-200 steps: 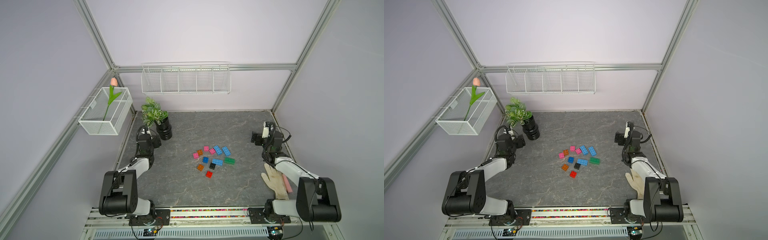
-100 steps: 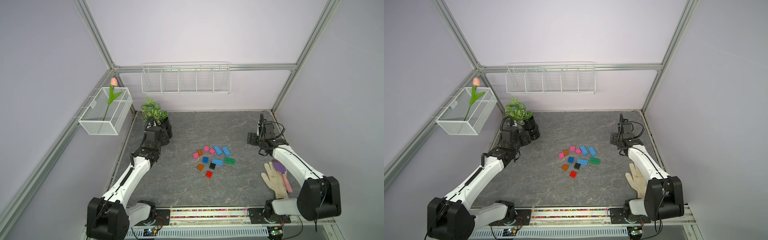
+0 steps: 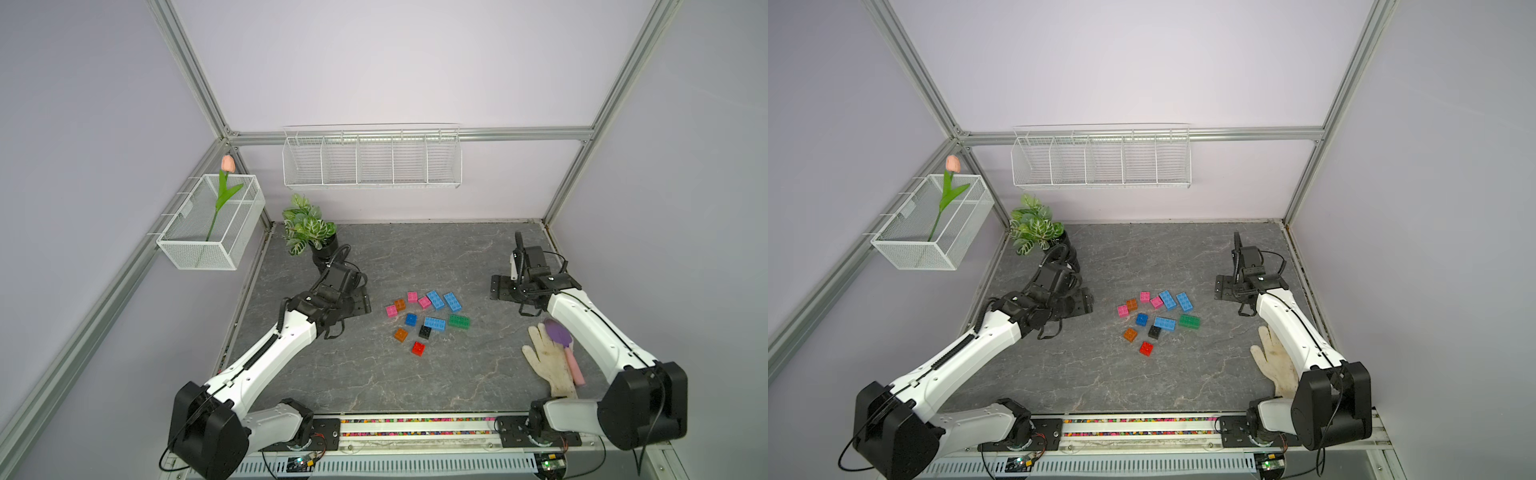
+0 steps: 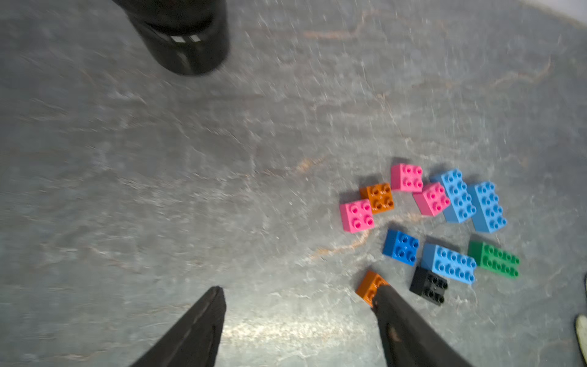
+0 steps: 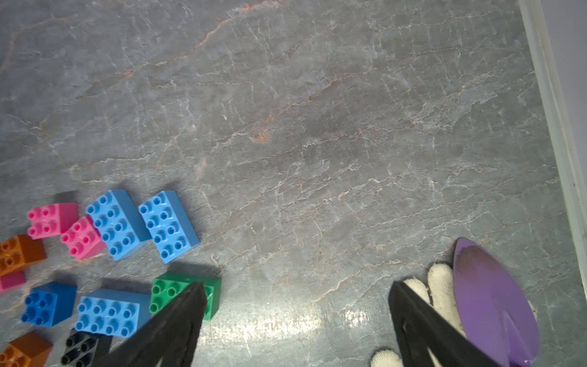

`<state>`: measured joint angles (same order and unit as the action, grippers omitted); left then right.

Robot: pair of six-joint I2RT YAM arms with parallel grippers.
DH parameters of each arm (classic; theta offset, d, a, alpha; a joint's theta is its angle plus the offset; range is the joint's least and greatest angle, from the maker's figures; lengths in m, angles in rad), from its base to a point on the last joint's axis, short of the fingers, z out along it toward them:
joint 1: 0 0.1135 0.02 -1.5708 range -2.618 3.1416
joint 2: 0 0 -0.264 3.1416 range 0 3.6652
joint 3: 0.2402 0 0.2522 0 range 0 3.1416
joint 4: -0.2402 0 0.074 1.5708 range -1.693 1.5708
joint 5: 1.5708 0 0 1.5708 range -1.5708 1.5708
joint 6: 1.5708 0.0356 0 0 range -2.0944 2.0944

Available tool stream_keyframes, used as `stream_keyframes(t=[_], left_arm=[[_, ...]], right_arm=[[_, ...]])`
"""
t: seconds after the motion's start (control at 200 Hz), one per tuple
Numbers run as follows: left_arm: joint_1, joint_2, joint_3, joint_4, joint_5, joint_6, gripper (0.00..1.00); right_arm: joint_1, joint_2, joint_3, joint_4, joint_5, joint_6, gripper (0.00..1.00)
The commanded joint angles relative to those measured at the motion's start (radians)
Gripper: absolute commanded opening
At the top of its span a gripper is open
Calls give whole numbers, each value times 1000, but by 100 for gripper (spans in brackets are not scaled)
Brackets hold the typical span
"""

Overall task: Assemble the letter p with lego
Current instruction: Pick up the lego brick from the center of the board.

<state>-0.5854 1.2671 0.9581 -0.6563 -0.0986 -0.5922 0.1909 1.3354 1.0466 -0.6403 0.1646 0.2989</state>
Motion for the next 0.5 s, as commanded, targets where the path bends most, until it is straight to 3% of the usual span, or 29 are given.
stream_keyframes(t=[0.0, 0.19, 0.285, 0.495], left_arm=[[-38, 85, 8, 78, 50, -81, 67], [-111, 276, 92, 111, 20, -70, 66], [-124, 371, 128, 140, 35, -77, 59], [-137, 476, 186, 176, -1, -116, 59]], right_arm=[[8, 12, 20, -30, -42, 29, 97], [8, 27, -17, 9, -36, 16, 99], [8, 33, -40, 22, -42, 11, 99], [8, 34, -53, 30, -46, 3, 99]])
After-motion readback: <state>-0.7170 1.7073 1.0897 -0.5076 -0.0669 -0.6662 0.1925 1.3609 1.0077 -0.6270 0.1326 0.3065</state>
